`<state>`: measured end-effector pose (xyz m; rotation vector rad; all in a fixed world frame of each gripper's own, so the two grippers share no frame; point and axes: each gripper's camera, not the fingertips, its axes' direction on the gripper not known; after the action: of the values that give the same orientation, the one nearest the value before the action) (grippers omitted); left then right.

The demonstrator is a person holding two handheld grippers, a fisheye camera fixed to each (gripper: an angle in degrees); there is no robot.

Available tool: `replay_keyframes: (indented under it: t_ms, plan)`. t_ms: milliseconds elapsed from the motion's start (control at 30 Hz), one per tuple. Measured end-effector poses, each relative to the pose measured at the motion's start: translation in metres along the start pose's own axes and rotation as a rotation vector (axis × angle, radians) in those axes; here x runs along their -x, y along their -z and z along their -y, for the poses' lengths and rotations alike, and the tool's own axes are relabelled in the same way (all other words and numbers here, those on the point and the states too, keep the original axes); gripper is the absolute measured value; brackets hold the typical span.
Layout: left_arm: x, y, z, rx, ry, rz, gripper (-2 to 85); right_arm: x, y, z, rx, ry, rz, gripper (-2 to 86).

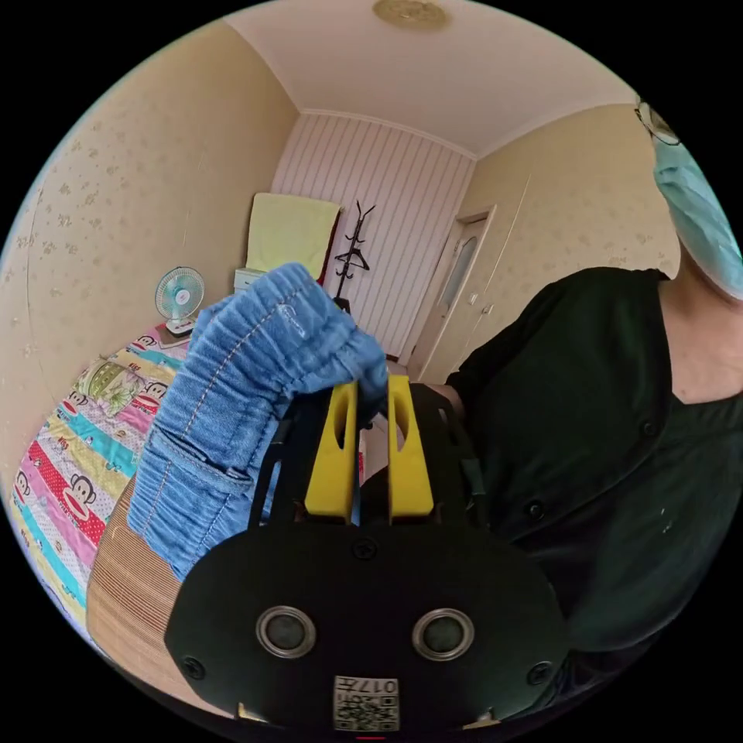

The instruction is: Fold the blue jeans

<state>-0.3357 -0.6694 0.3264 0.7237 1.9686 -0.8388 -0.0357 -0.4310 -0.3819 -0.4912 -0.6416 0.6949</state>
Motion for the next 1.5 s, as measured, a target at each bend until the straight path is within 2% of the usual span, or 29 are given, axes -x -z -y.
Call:
replay_keyframes:
  t_ms: [67, 167, 300, 467, 600, 667, 733, 767, 833, 900, 967, 1067, 1200, 1333, 1500]
  plan:
    - [0.007, 0.027, -0.006, -0.046, 0.021, 0.002, 6.7, 0.031, 0.008, 0.014, 0.024, 0.107, -0.013, 6.2]
    - [0.035, 0.081, -0.027, -0.161, 0.157, 0.06, 7.8, 0.069, 0.011, 0.025, 0.06, 0.235, -0.047, 6.1]
    - [0.081, 0.13, -0.057, -0.288, 0.41, 0.059, 10.6, 0.097, 0.007, 0.032, 0.086, 0.317, -0.062, 6.2]
    - [0.109, 0.125, -0.055, -0.321, 0.533, -0.049, 16.0, 0.102, -0.022, 0.03, 0.164, 0.345, -0.091, 6.3]
    - [0.126, 0.117, -0.056, -0.26, 0.684, 0.031, 20.0, 0.097, -0.044, 0.016, 0.191, 0.369, -0.024, 6.4]
    - [0.131, 0.126, -0.071, -0.289, 0.745, 0.021, 20.4, 0.097, -0.052, 0.005, 0.194, 0.385, 0.017, 6.4]
    - [0.132, 0.133, -0.085, -0.347, 0.757, -0.103, 17.5, 0.096, -0.057, -0.004, 0.206, 0.391, -0.006, 6.5]
    - [0.132, 0.132, -0.086, -0.361, 0.74, -0.158, 15.4, 0.094, -0.06, -0.011, 0.218, 0.381, -0.04, 6.6]
    - [0.127, 0.125, -0.088, -0.398, 0.676, -0.38, 5.9, 0.092, -0.065, -0.023, 0.235, 0.385, -0.092, 6.9]
    - [0.115, 0.134, -0.094, -0.488, 0.62, -0.481, 1.1, 0.09, -0.07, -0.036, 0.243, 0.373, -0.137, 7.1]
    - [0.093, 0.164, -0.1, -0.611, 0.538, -0.493, 0.1, 0.086, -0.076, -0.054, 0.262, 0.343, -0.203, 7.3]
    - [0.041, 0.235, -0.103, -0.755, 0.31, -0.41, -0.5, 0.087, -0.094, -0.082, 0.363, 0.33, -0.323, 7.9]
    - [-0.047, 0.326, -0.104, -0.937, -0.077, -0.337, -0.8, 0.08, -0.13, -0.124, 0.504, 0.308, -0.476, 8.1]
    - [-0.119, 0.388, -0.099, -1.01, -0.403, -0.44, -0.9, 0.056, -0.175, -0.17, 0.616, 0.251, -0.512, 3.2]
    - [-0.185, 0.408, -0.085, -1.049, -0.594, -0.581, -0.8, 0.023, -0.214, -0.207, 0.583, 0.191, -0.485, 2.0]
